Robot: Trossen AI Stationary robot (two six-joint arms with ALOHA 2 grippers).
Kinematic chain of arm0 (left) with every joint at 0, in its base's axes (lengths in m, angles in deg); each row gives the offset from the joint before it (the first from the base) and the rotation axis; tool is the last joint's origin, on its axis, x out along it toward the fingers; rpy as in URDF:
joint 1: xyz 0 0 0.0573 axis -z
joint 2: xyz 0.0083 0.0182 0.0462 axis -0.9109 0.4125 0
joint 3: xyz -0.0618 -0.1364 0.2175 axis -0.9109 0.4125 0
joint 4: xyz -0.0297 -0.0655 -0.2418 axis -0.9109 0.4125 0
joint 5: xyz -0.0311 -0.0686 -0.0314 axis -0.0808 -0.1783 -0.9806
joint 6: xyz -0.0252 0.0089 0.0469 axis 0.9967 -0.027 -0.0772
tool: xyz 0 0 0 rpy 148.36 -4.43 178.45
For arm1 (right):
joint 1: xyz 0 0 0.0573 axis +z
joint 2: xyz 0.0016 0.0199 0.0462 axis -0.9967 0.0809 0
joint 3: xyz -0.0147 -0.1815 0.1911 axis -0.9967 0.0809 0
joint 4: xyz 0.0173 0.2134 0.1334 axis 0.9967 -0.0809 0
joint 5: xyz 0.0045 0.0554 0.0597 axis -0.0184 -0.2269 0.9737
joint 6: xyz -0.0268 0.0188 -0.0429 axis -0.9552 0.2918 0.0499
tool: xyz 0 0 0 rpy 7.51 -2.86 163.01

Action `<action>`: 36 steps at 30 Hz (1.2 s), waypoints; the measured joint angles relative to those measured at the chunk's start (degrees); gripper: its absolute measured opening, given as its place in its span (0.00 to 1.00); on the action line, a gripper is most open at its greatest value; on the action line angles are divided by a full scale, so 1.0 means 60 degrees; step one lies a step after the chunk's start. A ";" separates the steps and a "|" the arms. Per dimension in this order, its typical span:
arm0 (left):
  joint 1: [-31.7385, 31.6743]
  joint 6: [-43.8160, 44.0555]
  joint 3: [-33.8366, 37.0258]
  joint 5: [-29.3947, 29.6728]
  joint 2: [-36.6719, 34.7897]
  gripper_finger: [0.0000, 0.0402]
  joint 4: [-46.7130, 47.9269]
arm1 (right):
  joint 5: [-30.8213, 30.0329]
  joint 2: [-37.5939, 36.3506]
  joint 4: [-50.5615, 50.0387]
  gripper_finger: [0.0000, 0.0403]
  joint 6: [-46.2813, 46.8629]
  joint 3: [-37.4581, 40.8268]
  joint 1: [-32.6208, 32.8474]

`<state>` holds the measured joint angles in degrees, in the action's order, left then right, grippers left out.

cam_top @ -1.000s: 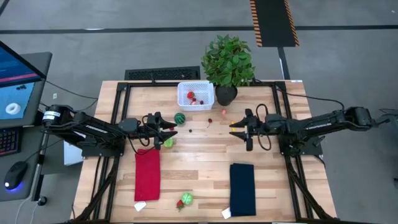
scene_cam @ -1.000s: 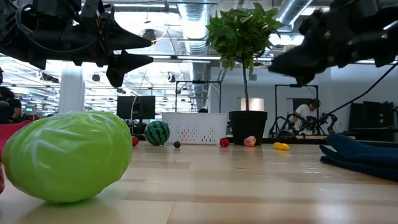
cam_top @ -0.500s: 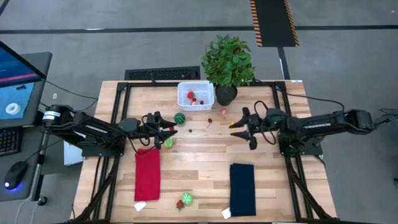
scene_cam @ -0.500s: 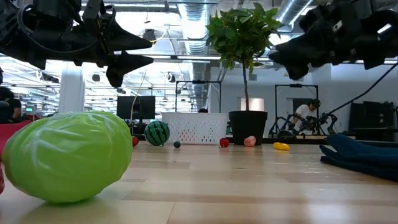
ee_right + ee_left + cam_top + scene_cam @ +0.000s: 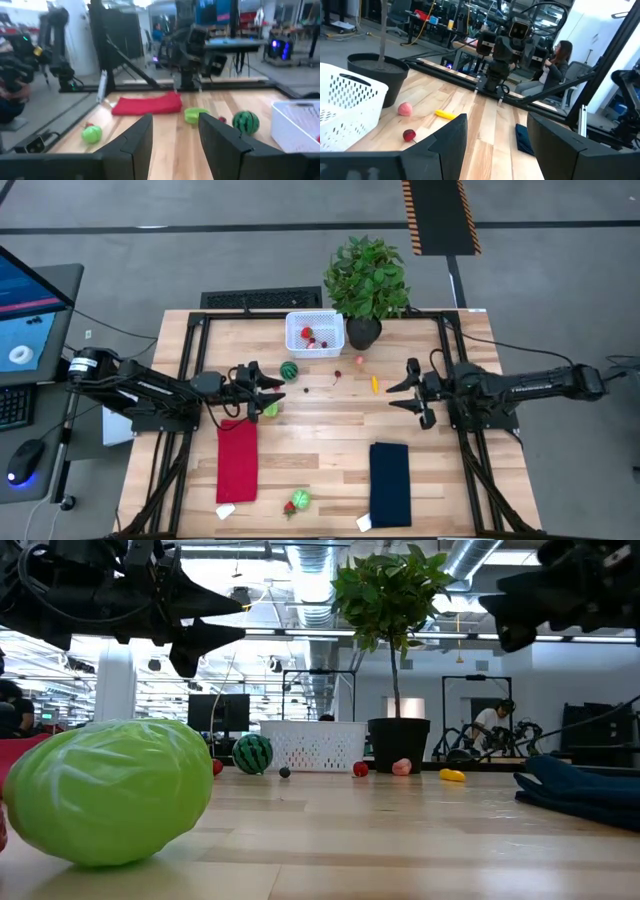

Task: Pick and placing Produce into tupperware
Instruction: Put the green starfruit into the white basket

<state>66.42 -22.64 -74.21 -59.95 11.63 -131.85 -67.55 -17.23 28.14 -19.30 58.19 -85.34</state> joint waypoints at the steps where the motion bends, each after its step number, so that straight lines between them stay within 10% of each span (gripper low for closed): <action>1: 0.0007 -0.0012 0.0000 0.0013 0.0000 0.49 -0.0003 | -0.0149 -0.0209 -0.0005 0.45 0.0023 0.0125 0.0075; 17: -0.0001 0.0478 -0.0916 0.0748 0.0000 0.49 0.2326 | -0.0384 -0.1536 -0.0480 0.45 0.1136 0.0889 0.1164; 36: 0.0753 -0.1220 -0.4876 0.1482 -0.1140 0.49 1.2256 | -0.0371 -0.1532 -0.2165 0.45 0.2153 0.0885 0.1233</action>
<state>70.93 -29.96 -103.47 -51.06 4.79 -58.31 -69.78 -26.42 15.15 -6.38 63.51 -77.94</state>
